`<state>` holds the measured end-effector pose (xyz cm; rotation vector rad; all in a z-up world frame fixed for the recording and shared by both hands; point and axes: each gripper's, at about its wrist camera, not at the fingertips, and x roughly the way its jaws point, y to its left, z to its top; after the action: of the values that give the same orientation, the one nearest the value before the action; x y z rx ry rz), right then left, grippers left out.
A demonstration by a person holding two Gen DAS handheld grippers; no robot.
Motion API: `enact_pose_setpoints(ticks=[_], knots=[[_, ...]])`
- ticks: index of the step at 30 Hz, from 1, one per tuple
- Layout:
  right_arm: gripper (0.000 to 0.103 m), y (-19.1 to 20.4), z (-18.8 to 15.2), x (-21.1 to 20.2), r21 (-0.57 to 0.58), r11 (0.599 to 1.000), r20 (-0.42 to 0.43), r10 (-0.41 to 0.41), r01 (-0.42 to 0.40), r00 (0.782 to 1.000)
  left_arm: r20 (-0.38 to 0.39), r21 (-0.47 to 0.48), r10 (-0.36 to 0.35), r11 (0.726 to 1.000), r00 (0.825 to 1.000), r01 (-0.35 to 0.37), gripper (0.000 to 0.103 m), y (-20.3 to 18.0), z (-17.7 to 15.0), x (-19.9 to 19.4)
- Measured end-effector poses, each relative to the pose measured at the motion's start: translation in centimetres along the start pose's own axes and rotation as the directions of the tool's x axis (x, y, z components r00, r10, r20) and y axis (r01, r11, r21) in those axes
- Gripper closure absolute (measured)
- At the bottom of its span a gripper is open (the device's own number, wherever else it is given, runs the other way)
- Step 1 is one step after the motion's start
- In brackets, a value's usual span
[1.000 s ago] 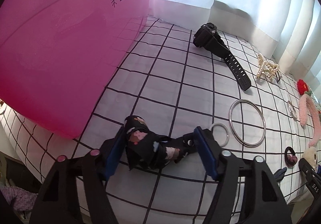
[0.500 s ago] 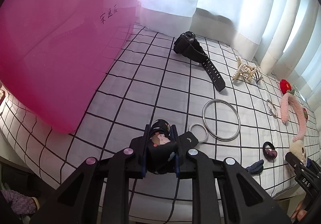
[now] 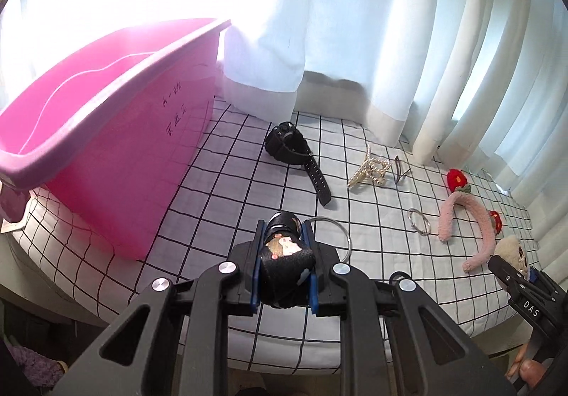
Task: Organize jewelry
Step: 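Lift and carry both held items over the pink tub with both tools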
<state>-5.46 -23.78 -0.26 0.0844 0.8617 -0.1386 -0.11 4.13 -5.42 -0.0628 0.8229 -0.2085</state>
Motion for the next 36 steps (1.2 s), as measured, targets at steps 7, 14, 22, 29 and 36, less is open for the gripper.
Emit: enact_pose_setpoints(ticks=[7,14,22,29,36], knots=[[0.042,1.6,3.7,-3.7,-0.031,0.995,0.082,0.094,-0.092,0.992,0.084,0.001,-0.005,1.000,0.996,0.005,0.084,-1.3,2.7,-5.8],[0.042,6.4,8.3,-5.9,-0.100,0.968,0.143,0.242,-0.229,0.960,0.187,-0.019,0.037,0.999,0.982,-0.035,0.084,-0.2,6.4,-10.9],[0.042,15.9,14.1,-5.8,-0.230,0.895,0.141,0.420,-0.383,0.897,0.252,-0.076,0.133,0.990,0.959,-0.118,0.084,6.0,10.5,-13.1],[0.042,27.1,19.2,-2.6,-0.311,0.811,0.069,0.540,-0.496,0.839,0.227,-0.156,0.217,0.970,0.949,-0.184,0.084,14.2,13.9,-11.8],[0.042,37.2,22.1,3.1,-0.380,0.759,-0.063,0.549,-0.529,0.833,0.119,-0.211,0.229,0.957,0.966,-0.201,0.084,20.2,15.5,-7.2]])
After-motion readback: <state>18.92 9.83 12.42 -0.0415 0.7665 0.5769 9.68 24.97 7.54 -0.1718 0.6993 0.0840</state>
